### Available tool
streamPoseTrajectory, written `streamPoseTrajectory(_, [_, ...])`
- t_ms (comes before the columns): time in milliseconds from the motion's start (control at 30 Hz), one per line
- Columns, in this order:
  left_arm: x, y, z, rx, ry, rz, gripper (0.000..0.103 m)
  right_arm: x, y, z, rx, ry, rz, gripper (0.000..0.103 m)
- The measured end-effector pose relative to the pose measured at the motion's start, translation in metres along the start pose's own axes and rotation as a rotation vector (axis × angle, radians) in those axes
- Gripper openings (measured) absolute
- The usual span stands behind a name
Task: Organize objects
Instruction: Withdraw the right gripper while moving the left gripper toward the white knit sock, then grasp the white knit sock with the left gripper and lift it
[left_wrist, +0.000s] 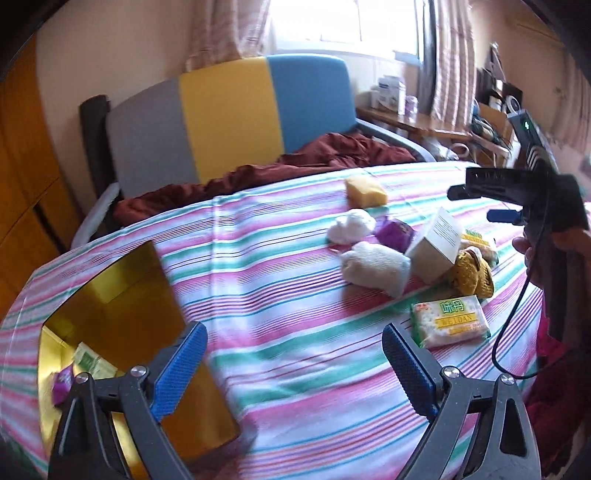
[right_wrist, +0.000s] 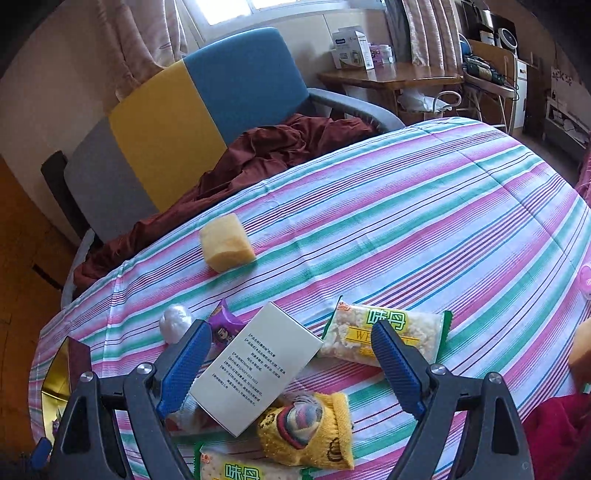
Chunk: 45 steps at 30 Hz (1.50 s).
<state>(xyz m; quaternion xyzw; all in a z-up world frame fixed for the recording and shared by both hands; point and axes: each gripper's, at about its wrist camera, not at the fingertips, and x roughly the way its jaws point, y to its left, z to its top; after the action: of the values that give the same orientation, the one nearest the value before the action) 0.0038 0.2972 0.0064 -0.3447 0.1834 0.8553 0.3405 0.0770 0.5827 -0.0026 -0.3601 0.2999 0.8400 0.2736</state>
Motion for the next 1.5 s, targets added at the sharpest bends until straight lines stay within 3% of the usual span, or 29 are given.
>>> streamPoseTrajectory(333, [0.074, -0.051, 0.037, 0.106, 0.049, -0.072, 0.099, 0.002, -0.008, 0.004, 0.048, 0.012, 0.064, 0.090])
streamPoseTrajectory(700, [0.130, -0.075, 0.048, 0.202, 0.078, -0.101, 0.103, 0.012, -0.011, 0.007, 0.066, 0.045, 0.082, 0.090])
streamPoseTrajectory(733, [0.133, -0.074, 0.047, 0.199, 0.081, -0.109, 0.097, 0.013, -0.011, 0.007, 0.062, 0.047, 0.079, 0.090])
streamPoseTrajectory(767, [0.136, -0.073, 0.046, 0.192, 0.090, -0.130, 0.080, 0.014, -0.010, 0.007, 0.060, 0.048, 0.075, 0.090])
streamPoseTrajectory(800, [0.138, -0.072, 0.044, 0.171, 0.107, -0.182, 0.073, 0.015, -0.010, 0.007, 0.057, 0.051, 0.073, 0.090])
streamPoseTrajectory(1033, [0.111, -0.061, 0.015, 0.108, 0.053, -0.186, 0.071, 0.018, -0.005, 0.007, 0.026, 0.070, 0.077, 0.090])
streamPoseTrajectory(1233, [0.071, -0.055, -0.028, 0.090, 0.036, -0.156, 0.071, 0.016, 0.003, 0.006, -0.020, 0.060, 0.065, 0.090])
streamPoseTrajectory(1500, [0.046, -0.038, -0.066, 0.033, 0.066, -0.161, 0.071, 0.011, 0.006, 0.005, -0.038, 0.042, 0.083, 0.090])
